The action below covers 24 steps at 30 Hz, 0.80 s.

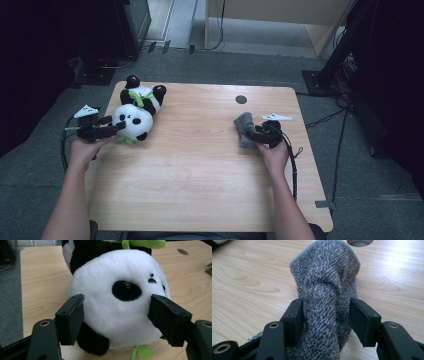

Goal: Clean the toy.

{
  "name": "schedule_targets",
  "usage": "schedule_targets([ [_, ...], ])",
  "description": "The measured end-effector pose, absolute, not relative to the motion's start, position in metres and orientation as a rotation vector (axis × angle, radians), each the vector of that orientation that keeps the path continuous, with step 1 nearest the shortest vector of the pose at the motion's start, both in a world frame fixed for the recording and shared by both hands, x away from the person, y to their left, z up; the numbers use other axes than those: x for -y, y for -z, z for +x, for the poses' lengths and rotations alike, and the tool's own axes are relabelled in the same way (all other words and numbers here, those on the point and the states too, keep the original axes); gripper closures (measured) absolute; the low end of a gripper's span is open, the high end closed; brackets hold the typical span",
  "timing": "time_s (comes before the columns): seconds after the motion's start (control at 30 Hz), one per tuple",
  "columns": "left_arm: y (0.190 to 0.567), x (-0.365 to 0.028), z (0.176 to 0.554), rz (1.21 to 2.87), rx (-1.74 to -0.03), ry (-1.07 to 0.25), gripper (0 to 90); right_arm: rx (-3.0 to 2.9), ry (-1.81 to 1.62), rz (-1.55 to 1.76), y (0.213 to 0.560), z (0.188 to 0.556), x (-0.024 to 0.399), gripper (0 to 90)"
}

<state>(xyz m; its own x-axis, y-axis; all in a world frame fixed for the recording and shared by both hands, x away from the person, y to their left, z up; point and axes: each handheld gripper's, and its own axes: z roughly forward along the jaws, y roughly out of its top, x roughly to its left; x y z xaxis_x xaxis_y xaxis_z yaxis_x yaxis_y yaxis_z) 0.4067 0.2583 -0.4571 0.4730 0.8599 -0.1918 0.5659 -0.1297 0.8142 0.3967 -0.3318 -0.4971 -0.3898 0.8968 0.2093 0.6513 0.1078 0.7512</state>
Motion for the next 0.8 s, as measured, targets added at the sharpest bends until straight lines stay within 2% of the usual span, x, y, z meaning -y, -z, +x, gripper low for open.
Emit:
schedule_targets([
  [0.37, 0.439, -0.253, 0.396, 1.835, -1.183, -0.499, 26.5, -2.093, -1.175, 1.519, 0.491, 0.394, 0.332, 44.8],
  [0.8, 0.425, -0.236, 0.361, 1.818, -1.091, -0.46, 26.0, -2.103, -1.153, 1.484, 0.475, 0.379, 0.34, 40.3],
])
